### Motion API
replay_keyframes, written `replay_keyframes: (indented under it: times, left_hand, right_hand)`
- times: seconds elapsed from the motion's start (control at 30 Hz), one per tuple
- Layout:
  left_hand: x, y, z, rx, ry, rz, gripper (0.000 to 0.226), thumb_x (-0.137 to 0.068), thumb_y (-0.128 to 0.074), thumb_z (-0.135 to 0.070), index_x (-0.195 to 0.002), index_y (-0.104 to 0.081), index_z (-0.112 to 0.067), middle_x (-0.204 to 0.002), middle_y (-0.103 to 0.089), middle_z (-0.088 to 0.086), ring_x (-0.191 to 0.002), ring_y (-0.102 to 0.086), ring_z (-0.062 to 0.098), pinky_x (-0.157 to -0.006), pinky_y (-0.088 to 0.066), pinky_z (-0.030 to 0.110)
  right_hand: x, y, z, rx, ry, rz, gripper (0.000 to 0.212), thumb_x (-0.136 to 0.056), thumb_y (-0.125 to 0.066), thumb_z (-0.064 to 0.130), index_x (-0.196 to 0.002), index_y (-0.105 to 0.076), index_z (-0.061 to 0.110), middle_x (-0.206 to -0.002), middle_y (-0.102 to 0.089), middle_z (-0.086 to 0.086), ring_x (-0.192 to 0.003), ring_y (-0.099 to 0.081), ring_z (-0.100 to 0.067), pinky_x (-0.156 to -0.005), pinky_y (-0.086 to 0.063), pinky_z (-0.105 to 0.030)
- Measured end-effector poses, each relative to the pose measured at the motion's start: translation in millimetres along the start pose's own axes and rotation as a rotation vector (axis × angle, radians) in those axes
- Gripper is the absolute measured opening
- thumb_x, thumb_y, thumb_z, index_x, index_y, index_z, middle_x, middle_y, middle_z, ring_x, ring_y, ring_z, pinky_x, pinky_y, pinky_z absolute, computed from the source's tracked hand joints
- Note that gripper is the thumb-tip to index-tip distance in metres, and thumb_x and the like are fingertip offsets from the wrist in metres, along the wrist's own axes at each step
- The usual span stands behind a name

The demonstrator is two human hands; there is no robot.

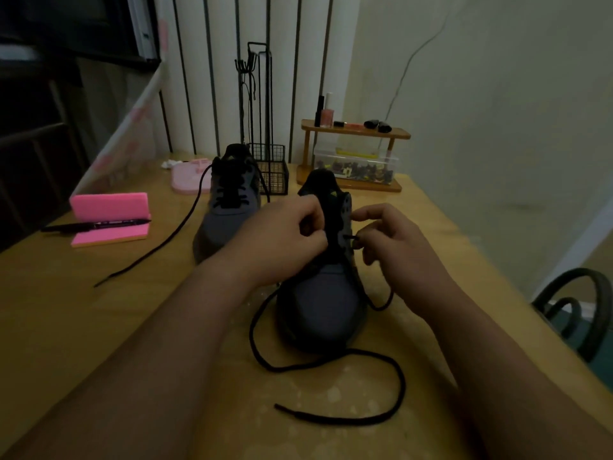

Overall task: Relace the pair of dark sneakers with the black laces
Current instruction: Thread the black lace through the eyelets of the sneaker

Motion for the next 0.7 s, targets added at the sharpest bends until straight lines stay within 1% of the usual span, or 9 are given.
replay_keyframes:
  times: [0.13, 0.27, 0.33, 0.4, 0.47, 0.53, 0.6, 0.67, 0.7]
  left_hand:
    - [-1, 2, 0, -0.078, 0.026, 0.009, 0.018, -0.097, -0.068, -0.039, -0.096, -0.055, -0.027, -0.091, -0.059, -0.007, -0.081, -0.056, 0.011, -0.067, -0.052, 0.036]
    - [-4, -4, 0, -0.076, 0.069, 0.092, 0.018, -0.099, -0.065, -0.04, -0.094, -0.054, -0.026, -0.091, -0.061, -0.004, -0.083, -0.058, 0.016, -0.069, -0.05, 0.038]
    - [-4, -4, 3, 0.008, 0.097, 0.132, 0.018, -0.1, -0.063, -0.037, -0.094, -0.057, -0.022, -0.092, -0.062, 0.0, -0.083, -0.059, 0.019, -0.066, -0.048, 0.036]
    - [-3, -4, 5, 0.055, 0.123, 0.144, 0.021, -0.103, -0.059, -0.037, -0.096, -0.058, -0.017, -0.091, -0.062, 0.004, -0.081, -0.06, 0.02, -0.064, -0.046, 0.036]
    - [-3, 4, 7, 0.063, 0.161, 0.045, 0.023, -0.107, -0.052, -0.037, -0.097, -0.057, -0.016, -0.09, -0.06, 0.003, -0.078, -0.058, 0.019, -0.061, -0.043, 0.035]
    - [-3, 23, 16, 0.149, 0.222, -0.26, 0.022, -0.11, -0.045, -0.033, -0.1, -0.054, -0.016, -0.088, -0.06, 0.002, -0.074, -0.056, 0.015, -0.062, -0.04, 0.035]
    - [0, 38, 32, 0.473, 0.327, -0.51, 0.019, -0.11, -0.041, -0.028, -0.1, -0.053, -0.018, -0.09, -0.067, 0.001, -0.074, -0.064, 0.014, -0.065, -0.045, 0.034]
    - [0, 31, 39, 0.812, 0.408, -0.47, 0.016, -0.11, -0.044, -0.025, -0.102, -0.055, -0.016, -0.089, -0.068, 0.0, -0.068, -0.065, 0.013, -0.059, -0.045, 0.027]
    - [0, 26, 37, 0.821, 0.412, -0.383, 0.015, -0.109, -0.047, -0.026, -0.103, -0.056, -0.016, -0.089, -0.065, 0.0, -0.067, -0.061, 0.013, -0.056, -0.044, 0.025]
  right_hand:
    - [-3, 5, 1, -0.166, -0.022, -0.046, 0.024, -0.102, -0.055, 0.011, -0.115, -0.069, 0.026, -0.085, -0.062, 0.002, -0.065, -0.055, -0.011, -0.066, -0.05, -0.032]
    - [-3, -14, 10, 0.146, 0.137, 0.054, 0.017, -0.101, -0.062, 0.026, -0.111, -0.073, 0.034, -0.104, -0.06, 0.005, -0.089, -0.058, 0.0, -0.076, -0.046, -0.013]
    - [-4, -21, 7, 0.262, 0.145, 0.06, 0.013, -0.099, -0.064, 0.035, -0.109, -0.073, 0.036, -0.107, -0.056, 0.003, -0.094, -0.056, 0.0, -0.078, -0.044, -0.016]
    - [-5, -21, 5, 0.238, 0.133, 0.031, 0.01, -0.098, -0.066, 0.037, -0.105, -0.072, 0.037, -0.108, -0.059, 0.002, -0.096, -0.06, -0.002, -0.08, -0.047, -0.022]
    - [-5, -19, 4, 0.202, 0.127, 0.009, 0.006, -0.097, -0.069, 0.034, -0.103, -0.072, 0.036, -0.107, -0.062, 0.004, -0.094, -0.062, 0.0, -0.078, -0.047, -0.018]
    - [-4, -17, 3, 0.198, 0.118, 0.005, 0.006, -0.096, -0.071, 0.033, -0.101, -0.071, 0.037, -0.104, -0.064, 0.004, -0.09, -0.062, -0.001, -0.072, -0.045, -0.015]
    - [-3, -17, 2, 0.191, 0.099, 0.019, 0.007, -0.096, -0.072, 0.035, -0.101, -0.069, 0.039, -0.105, -0.064, 0.003, -0.093, -0.063, -0.006, -0.073, -0.046, -0.019]
    - [-3, -18, 2, 0.202, 0.1, 0.021, 0.008, -0.096, -0.072, 0.035, -0.102, -0.069, 0.039, -0.106, -0.063, 0.004, -0.095, -0.062, -0.005, -0.074, -0.045, -0.019]
    - [-3, -18, 2, 0.217, 0.109, 0.017, 0.007, -0.097, -0.07, 0.034, -0.103, -0.069, 0.039, -0.107, -0.062, 0.005, -0.095, -0.061, -0.003, -0.074, -0.044, -0.018]
Point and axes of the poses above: each hand's wrist, its own x-axis away from the middle knuckle, its own y-axis out of the back of the hand, z = x × y, the point moved 6 cm from there along -x, towards the middle knuckle
